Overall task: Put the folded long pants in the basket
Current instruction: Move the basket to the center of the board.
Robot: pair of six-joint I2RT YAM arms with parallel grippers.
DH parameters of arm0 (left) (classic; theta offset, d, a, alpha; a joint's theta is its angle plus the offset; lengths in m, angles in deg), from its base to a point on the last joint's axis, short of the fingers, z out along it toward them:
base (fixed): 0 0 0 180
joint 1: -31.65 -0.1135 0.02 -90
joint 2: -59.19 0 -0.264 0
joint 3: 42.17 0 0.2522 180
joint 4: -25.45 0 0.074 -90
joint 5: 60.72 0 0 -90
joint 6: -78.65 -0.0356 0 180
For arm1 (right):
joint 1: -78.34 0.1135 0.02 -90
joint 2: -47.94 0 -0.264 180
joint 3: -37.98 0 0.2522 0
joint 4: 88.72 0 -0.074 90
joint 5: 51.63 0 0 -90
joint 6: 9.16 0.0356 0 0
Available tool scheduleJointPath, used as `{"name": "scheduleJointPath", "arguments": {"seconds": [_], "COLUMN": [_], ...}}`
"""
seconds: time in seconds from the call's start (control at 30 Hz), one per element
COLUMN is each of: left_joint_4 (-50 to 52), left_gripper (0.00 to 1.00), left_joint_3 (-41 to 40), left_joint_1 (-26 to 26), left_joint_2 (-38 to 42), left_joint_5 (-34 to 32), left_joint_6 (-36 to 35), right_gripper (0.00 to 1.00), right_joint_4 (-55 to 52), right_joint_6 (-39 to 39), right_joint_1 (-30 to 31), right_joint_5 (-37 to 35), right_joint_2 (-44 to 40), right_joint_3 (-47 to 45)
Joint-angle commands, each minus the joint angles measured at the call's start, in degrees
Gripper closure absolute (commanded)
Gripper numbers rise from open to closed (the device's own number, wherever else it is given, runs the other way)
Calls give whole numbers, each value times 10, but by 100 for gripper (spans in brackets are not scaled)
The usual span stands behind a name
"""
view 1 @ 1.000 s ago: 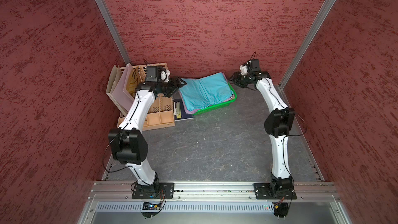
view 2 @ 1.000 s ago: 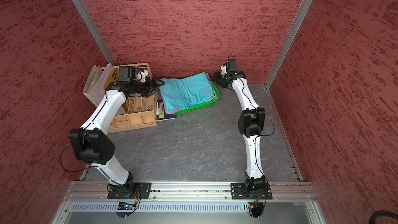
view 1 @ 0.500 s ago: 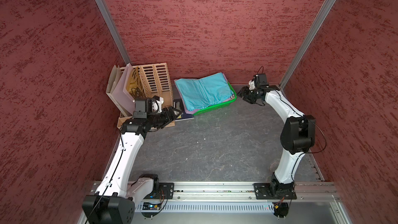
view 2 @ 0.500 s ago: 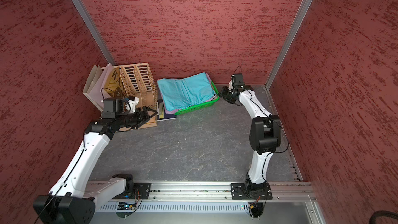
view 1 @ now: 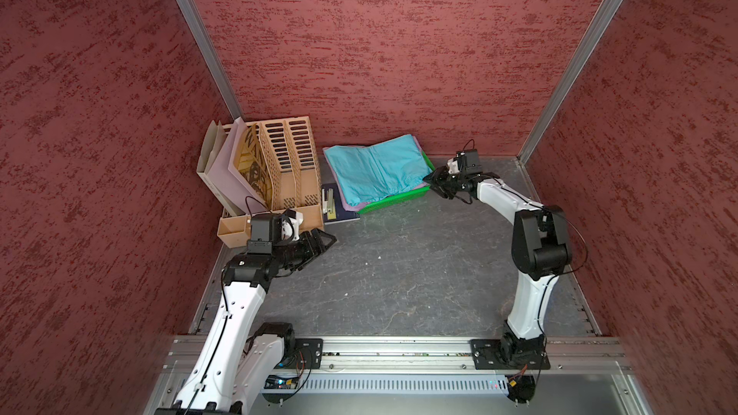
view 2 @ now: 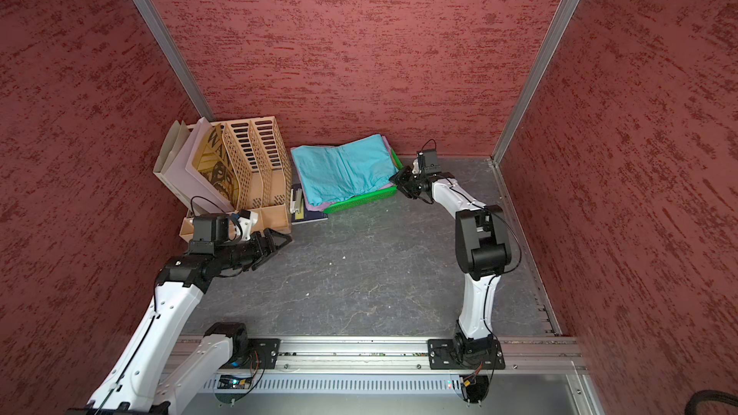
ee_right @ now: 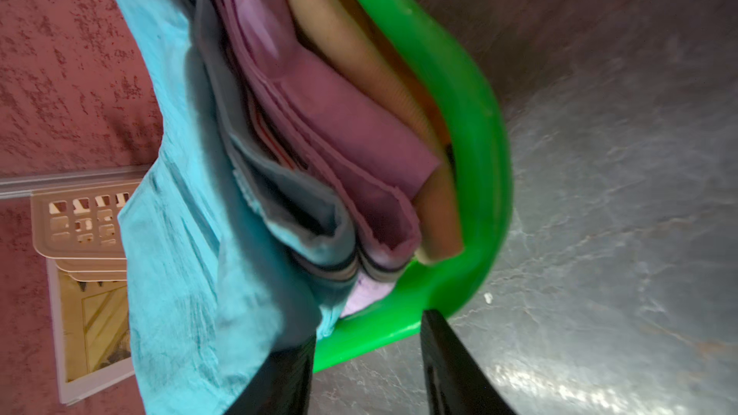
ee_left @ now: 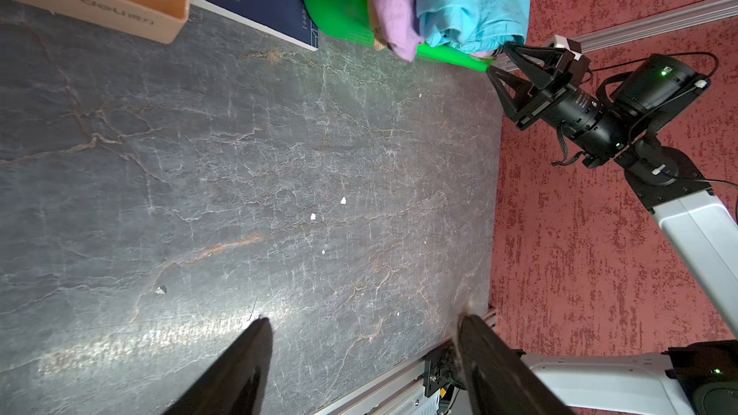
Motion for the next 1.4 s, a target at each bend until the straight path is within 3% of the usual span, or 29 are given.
{"name": "scheduleJointPath", "arguments": {"seconds": [0.0,0.23,0.67,0.87,1.37], "left_joint_4": [-2,-4,-8,-7,-7], "left_gripper": [22,22,22,22,22], "left_joint_3": [-3,-5,-9,-9,-10], "left_joint_1": [-3,-3,-5,-5,-5], "left_joint_2": [0,-5,1,-2,-2], "left_joint_5": [7,3,0,-2,-3], "left_joint_6": [-4,-5,-5,-4,-4], "right_gripper": [59,65,58,63,64], "right_joint_4": [20,1,38,47,53], "right_joint_6": [30,45,29,50,76], "right_joint_1": [6,9,7,8,10], "right_joint_5": [-8,-9,-36,-20,-20], "right_joint_2": [32,48,-109,-74,-40], "right_joint_3": [6,14,-94,-78,-71]}}
